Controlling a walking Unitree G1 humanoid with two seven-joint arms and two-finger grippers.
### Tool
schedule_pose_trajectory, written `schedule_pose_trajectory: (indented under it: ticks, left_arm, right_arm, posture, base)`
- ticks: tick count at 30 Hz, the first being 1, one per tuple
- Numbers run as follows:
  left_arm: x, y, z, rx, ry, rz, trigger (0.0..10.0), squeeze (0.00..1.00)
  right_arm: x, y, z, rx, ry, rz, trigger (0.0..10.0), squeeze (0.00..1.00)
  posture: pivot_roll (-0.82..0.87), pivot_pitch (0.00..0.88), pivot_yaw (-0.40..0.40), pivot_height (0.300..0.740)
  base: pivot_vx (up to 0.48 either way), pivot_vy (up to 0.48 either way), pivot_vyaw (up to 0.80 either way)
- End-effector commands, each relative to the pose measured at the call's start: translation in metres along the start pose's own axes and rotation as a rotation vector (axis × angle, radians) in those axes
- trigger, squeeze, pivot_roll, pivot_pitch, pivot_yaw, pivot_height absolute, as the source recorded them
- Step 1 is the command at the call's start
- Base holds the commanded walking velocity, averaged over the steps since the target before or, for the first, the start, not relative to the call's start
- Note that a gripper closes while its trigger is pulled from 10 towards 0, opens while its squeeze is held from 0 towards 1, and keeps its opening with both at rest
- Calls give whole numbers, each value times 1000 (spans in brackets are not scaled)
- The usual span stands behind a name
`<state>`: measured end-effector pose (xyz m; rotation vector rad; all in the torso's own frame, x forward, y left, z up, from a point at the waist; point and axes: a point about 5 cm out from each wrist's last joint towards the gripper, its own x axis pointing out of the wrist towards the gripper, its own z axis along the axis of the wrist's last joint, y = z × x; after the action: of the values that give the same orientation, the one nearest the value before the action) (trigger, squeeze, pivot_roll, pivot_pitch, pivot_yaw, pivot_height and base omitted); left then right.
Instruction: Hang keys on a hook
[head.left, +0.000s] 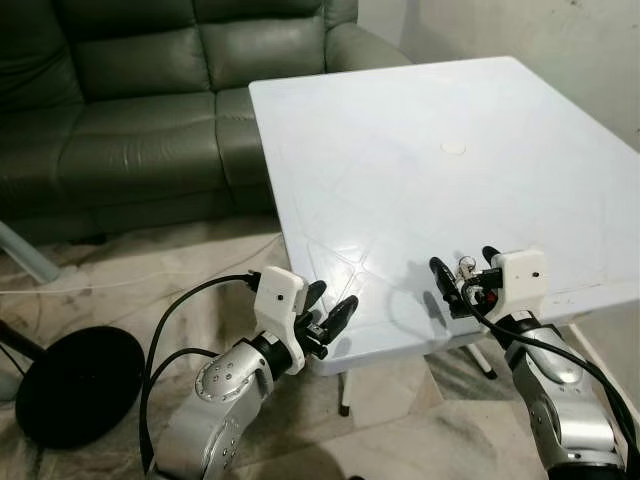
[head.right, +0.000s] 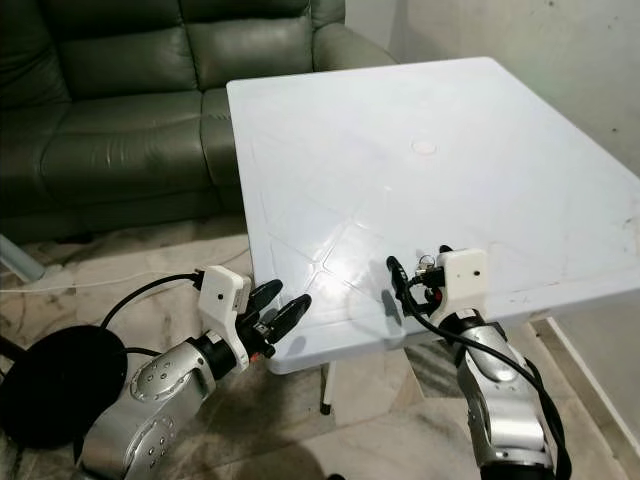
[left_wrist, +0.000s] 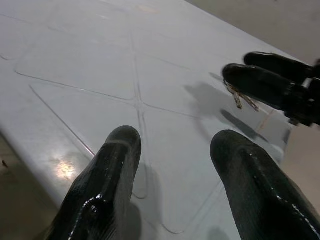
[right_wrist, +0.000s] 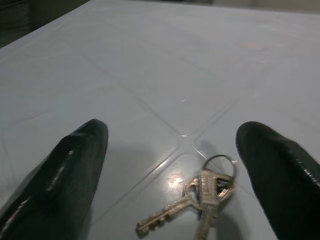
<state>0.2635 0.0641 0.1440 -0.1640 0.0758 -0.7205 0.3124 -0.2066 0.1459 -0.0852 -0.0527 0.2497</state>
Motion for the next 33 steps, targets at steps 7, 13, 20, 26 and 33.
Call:
schedule_pose_trajectory:
  ticks: [7, 13, 20, 26, 33]
  left_arm:
    - [-3, -9, 1, -14, 13, -33, 10000, 0]
    - [-4, -10, 1, -22, 23, -35, 10000, 0]
    - [-3, -11, 2, -30, 20, -32, 10000, 0]
    - [-2, -12, 3, -35, 19, -33, 10000, 0]
    - [-1, -11, 4, -40, 14, -31, 10000, 0]
  right_arm:
    - [9, -21, 5, 20, -3, -37, 10000, 0]
    - [12, -36, 11, 31, -16, -45, 10000, 0]
    - [2, -61, 18, 90, -6, 31, 10000, 0]
    - [-3, -62, 18, 96, 21, 122, 10000, 0]
    - [-5, -55, 17, 94, 30, 196, 10000, 0]
  posture:
    - [47, 259, 20, 740]
    - [47, 263, 24, 740]
    - [43, 263, 22, 740]
    - [38, 262, 23, 740]
    - [39, 259, 22, 740]
  base:
    - [0, 0, 0]
    - [0, 0, 0]
    - [0, 0, 0]
    - [0, 0, 0]
    - [0, 0, 0]
